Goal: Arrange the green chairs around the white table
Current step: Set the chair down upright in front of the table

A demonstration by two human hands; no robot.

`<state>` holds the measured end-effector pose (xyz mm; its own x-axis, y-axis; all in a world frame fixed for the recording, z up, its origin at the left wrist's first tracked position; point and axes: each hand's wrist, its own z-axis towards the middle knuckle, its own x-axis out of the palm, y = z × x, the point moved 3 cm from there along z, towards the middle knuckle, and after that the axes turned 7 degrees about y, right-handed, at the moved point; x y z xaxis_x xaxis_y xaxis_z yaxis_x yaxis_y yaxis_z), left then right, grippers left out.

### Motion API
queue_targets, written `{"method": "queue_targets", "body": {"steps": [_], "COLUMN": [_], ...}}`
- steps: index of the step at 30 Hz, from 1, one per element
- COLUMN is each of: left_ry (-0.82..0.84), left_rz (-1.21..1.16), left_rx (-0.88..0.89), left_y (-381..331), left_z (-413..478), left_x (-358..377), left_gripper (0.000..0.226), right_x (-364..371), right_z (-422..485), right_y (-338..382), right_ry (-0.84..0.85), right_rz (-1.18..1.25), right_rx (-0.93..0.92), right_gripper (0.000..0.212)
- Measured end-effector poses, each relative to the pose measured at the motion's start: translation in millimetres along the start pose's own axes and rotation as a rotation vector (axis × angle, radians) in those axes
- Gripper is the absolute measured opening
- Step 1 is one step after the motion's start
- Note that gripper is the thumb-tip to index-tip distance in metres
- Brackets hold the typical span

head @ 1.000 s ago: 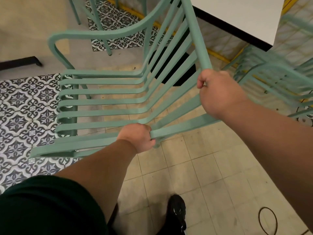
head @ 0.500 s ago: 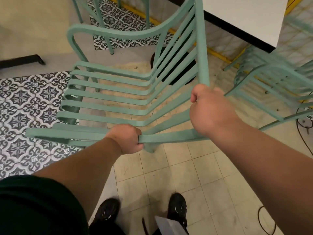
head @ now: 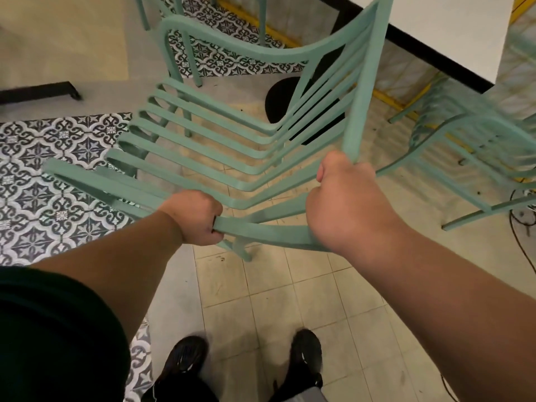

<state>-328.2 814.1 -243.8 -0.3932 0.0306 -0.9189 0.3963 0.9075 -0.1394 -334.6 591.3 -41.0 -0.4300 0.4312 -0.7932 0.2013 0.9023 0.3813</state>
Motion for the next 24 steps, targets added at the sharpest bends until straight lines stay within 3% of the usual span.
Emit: {"method": "queue_targets", "body": {"steps": [7,11,13,17,20,22,24], "left_ry": [-0.143,-0.048,0.035,0.230,0.306,0.236,0.135], "left_rz": [-0.041,-0.026,0.013,0.103,-0.136,-0.461,-0.793], "left_rx": [0.075,0.007,-0.057,-0.175,-0.104,0.027,0.052], "left_y": [20.1,26.4,26.0,10.9,-18.3,-50.9,-79.8], "left_z": [3.0,1.8,-0.7,-12.6,-22.5,-25.1,-23.5], "left_x": [1.5,0.9,-2.5,-14.9,-34.0,-54.9,-70.6], "left_gripper": [0.043,0.055,0.059,0.044,0.066,0.089,0.095], "right_x": [6.3,7.5,9.0,13.1,7.9,1.4,-4.6], "right_z": [0.5,-0.1,-2.6,-11.0,-14.5,-12.1,-7.2], "right_y": [11.0,15.1,16.2,18.9,18.0,16.5,13.8], "right_ry": [0.024,0.051,0.050,0.072,0.137,0.191,0.214], "right_rz": [-0.010,-0.017,-0.011,-0.011,-0.042,-0.099,-0.108], "right_rx": [0.001,-0.004,-0.004,-0.006,-0.015,-0.051,-0.057], "right_gripper": [0.020,0.033,0.026,0.025,0.027,0.018,0.013]}}
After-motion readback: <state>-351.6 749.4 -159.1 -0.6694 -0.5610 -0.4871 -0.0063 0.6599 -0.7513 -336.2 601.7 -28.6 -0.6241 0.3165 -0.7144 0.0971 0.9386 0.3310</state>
